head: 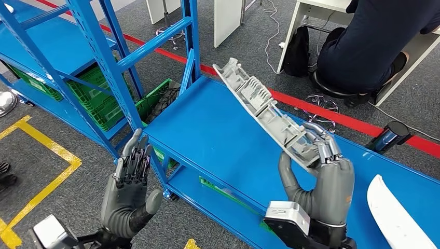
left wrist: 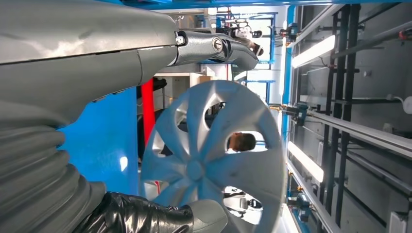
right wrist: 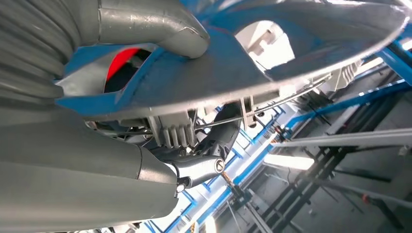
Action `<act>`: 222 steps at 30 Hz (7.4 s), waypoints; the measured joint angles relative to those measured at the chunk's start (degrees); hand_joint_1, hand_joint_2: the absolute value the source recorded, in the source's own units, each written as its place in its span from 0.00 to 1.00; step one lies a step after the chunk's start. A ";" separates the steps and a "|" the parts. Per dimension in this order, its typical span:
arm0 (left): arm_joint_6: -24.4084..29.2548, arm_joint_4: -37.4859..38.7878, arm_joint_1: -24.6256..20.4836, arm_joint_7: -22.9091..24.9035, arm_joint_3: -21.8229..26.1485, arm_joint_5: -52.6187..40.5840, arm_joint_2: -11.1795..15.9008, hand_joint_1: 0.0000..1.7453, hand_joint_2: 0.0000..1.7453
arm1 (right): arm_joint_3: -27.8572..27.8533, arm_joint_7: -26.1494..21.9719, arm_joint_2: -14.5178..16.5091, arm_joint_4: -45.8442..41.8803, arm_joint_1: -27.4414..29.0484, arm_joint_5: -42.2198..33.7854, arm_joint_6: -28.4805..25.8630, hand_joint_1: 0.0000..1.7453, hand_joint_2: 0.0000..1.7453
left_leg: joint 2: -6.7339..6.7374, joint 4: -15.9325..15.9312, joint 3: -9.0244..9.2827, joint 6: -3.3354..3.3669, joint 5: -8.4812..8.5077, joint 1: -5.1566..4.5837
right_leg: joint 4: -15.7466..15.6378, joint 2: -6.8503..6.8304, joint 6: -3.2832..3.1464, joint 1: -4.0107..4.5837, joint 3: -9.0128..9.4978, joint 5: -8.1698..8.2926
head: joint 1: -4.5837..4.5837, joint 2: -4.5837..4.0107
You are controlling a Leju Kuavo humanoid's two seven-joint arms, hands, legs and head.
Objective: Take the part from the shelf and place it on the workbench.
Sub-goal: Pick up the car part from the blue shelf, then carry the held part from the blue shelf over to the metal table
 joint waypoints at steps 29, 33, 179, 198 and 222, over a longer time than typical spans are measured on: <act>1.43 -1.00 1.63 -1.56 0.04 -0.59 0.00 0.00 0.00 | 4.40 5.14 -1.95 -10.71 0.47 23.40 -0.14 1.00 1.00 | 0.00 -0.02 -0.12 0.03 0.04 0.00 | 0.01 0.00 -0.01 0.01 -0.15 0.01 | -0.07 0.00; 1.30 -1.39 1.68 -1.23 0.04 0.56 0.04 0.00 0.00 | 6.42 7.31 -1.37 -10.70 1.42 26.05 -0.14 1.00 1.00 | 0.00 -0.03 -0.14 0.03 0.03 0.00 | 0.01 0.00 -0.01 0.00 -0.15 0.01 | -0.07 0.00; -1.46 -5.53 0.89 -2.95 -0.11 -3.37 1.79 0.00 0.00 | 8.98 2.76 -1.09 -8.86 3.17 10.72 -0.16 1.00 1.00 | 0.66 -0.14 3.26 -0.95 -4.00 0.40 | 0.73 0.15 -0.03 -0.14 -3.42 1.89 | -2.02 0.00; -1.20 -5.70 0.81 -2.71 -0.16 -3.49 1.58 0.00 0.00 | 8.75 -1.07 -1.41 -8.84 3.80 5.91 -0.18 1.00 1.00 | 0.94 8.98 -8.37 -1.32 -3.99 -0.02 | -1.06 -0.45 -2.02 0.05 2.84 -2.68 | 0.03 0.00; -1.54 -5.70 0.72 -2.54 -0.30 -3.99 1.54 0.00 0.00 | 9.06 0.15 -1.99 -8.58 3.99 6.70 -0.18 1.00 1.00 | 1.03 1.74 -4.98 1.02 2.02 -0.42 | 1.61 -0.20 -0.90 0.59 4.37 -5.49 | 0.56 0.00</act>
